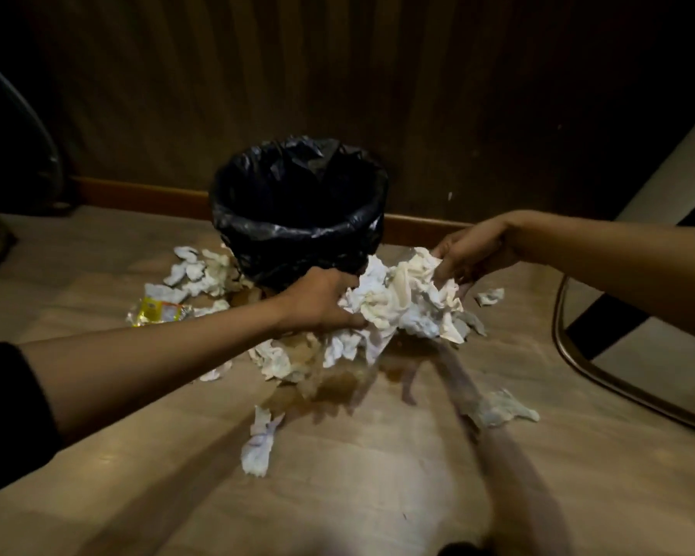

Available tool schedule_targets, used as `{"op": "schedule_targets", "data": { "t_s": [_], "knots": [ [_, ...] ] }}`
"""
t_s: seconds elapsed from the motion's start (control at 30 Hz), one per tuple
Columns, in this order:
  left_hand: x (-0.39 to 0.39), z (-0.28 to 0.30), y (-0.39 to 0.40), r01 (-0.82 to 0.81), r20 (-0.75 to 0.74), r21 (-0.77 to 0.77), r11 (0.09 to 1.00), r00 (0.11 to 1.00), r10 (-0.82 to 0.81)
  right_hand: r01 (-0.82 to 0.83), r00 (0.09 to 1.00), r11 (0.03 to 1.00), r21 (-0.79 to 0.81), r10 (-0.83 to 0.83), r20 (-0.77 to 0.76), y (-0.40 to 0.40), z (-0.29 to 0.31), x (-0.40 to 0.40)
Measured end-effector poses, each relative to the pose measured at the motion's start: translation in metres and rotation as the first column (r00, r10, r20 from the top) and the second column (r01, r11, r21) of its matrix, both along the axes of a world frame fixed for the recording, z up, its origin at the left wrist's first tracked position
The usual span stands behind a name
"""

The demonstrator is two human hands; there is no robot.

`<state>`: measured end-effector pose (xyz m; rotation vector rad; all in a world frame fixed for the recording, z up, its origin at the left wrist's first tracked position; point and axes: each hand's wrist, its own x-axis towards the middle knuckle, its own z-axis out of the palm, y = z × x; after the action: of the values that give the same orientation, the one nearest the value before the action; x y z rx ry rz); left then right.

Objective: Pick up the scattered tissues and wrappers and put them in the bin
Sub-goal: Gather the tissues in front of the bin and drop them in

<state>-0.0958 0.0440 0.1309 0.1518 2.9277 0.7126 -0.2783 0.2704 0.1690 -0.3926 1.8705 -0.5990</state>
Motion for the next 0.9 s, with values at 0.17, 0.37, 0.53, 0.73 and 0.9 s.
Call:
{"op": "schedule_targets", "data": {
  "t_s": [0.17,0.37,0.53,0.73,0.9],
  "knots": [
    [-0.013,0.067,-0.006,-0.138,-0.006,0.188,0.972,0.99,0.141,0.137,0.991,0.969,-0.204,-0.135,0.023,-0.008,0.043,-0.001],
    [-0.032,0.13,-0.039,-0.323,-0.116,0.36,0.875,0.915,0.386,0.4,0.916,0.744,-0.536,-0.34,0.213,-0.044,0.085,0.014],
    [-0.062,0.162,-0.062,-0.438,-0.012,0.701,0.563,0.782,0.623,0.563,0.81,0.507,-0.653,-0.495,0.314,-0.099,0.111,0.019],
    [-0.082,0.146,-0.077,-0.506,0.061,0.686,0.524,0.757,0.651,0.64,0.731,0.414,-0.647,-0.588,0.347,-0.15,0.108,0.022],
    [-0.081,0.124,-0.081,-0.498,0.105,0.694,0.519,0.784,0.612,0.683,0.69,0.397,-0.613,-0.626,0.364,-0.149,0.09,0.017]
  ]
}}
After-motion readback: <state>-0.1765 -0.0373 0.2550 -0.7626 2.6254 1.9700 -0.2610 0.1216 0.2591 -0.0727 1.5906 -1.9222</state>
